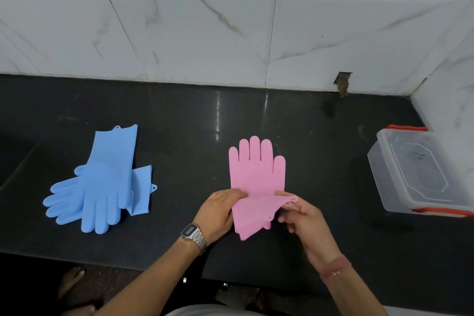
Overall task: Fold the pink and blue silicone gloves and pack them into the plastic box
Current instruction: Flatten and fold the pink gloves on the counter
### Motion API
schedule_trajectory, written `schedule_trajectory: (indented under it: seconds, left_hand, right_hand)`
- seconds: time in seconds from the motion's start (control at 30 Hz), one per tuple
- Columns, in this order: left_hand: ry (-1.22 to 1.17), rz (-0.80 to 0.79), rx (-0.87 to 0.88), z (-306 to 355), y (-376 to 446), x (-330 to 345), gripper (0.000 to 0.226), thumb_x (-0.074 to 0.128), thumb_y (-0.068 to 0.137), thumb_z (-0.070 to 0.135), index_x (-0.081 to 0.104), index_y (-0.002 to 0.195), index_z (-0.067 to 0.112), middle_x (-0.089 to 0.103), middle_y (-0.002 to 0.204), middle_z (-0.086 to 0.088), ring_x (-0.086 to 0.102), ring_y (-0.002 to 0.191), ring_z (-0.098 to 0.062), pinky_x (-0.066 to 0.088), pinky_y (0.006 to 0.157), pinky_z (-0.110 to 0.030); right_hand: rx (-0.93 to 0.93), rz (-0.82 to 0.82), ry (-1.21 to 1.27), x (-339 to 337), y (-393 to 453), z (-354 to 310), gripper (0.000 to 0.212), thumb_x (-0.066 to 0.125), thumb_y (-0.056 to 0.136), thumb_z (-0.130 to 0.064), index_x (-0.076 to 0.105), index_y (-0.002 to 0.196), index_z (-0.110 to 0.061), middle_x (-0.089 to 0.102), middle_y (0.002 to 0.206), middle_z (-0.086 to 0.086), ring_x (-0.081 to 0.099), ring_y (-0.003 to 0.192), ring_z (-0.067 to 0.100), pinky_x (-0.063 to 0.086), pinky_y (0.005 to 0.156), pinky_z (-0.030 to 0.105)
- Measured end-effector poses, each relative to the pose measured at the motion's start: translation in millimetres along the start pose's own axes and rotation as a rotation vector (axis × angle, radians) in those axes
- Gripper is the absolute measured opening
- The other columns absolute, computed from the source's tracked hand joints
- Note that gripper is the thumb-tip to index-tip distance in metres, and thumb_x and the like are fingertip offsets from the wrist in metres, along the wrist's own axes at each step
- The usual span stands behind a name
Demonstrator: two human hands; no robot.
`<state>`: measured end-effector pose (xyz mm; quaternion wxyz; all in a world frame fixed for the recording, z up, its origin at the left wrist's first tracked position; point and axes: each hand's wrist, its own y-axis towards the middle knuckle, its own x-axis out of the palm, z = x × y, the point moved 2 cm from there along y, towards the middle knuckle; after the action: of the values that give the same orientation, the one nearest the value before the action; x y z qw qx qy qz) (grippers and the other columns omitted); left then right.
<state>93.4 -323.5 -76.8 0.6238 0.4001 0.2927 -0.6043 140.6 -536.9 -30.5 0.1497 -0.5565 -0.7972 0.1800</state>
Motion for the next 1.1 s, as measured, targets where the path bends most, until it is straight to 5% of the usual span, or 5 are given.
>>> schedule_trajectory:
  seconds: [0.3,0.43,0.53,0.63,1.1]
  left_hand:
    - [-0.096,-0.002,-0.146,-3.7,8.7,-3.9,0.019,0.037,0.100,0.017,0.054,0.109,0.017,0.065,0.080,0.000,0.058,0.065,-0.019,0.047,0.062,-0.035]
    - [-0.146,0.038,-0.258,-4.3,16.3,-7.7,0.018,0.038,0.100,0.012,0.056,0.102,0.016,0.059,0.063,0.000,0.051,0.052,-0.024,0.040,0.055,-0.033]
    - [-0.211,0.072,-0.370,-4.8,25.8,-11.2,0.020,0.036,0.100,0.015,0.052,0.087,0.015,0.053,0.058,-0.002,0.043,0.049,-0.022,0.035,0.052,-0.033]
    - [-0.186,0.085,-0.455,-3.8,38.1,-12.9,0.024,0.034,0.099,0.017,0.044,0.077,0.014,0.046,0.055,0.002,0.036,0.049,-0.020,0.031,0.053,-0.033]
    - [-0.136,-0.019,-0.622,-12.7,77.7,-7.6,0.035,0.036,0.101,0.038,0.047,0.086,0.008,0.064,0.087,-0.016,0.060,0.080,-0.038,0.046,0.067,-0.040]
  right_hand:
    - [-0.357,0.099,-0.379,-11.9,35.6,16.6,0.038,0.070,0.083,0.000,0.070,0.110,-0.027,0.057,0.114,-0.011,0.057,0.106,0.002,0.047,0.089,0.017]
    - [-0.300,-0.036,-0.213,-10.5,49.7,16.4,0.038,0.064,0.086,0.002,0.067,0.105,-0.030,0.069,0.109,-0.012,0.066,0.091,-0.001,0.054,0.068,0.016]
    - [-0.250,0.017,-0.174,-14.4,62.5,11.4,0.027,0.058,0.093,-0.005,0.067,0.102,-0.029,0.075,0.102,-0.009,0.066,0.074,0.000,0.045,0.049,0.013]
    - [-0.180,0.058,-0.327,-11.9,75.6,9.9,0.018,0.054,0.096,-0.013,0.069,0.098,-0.023,0.074,0.090,-0.008,0.066,0.075,0.004,0.050,0.061,0.018]
    - [-0.134,0.381,-0.620,7.7,105.5,-6.2,0.047,0.051,0.097,-0.038,0.041,0.056,-0.016,0.040,0.054,-0.010,0.038,0.048,0.011,0.030,0.048,0.028]
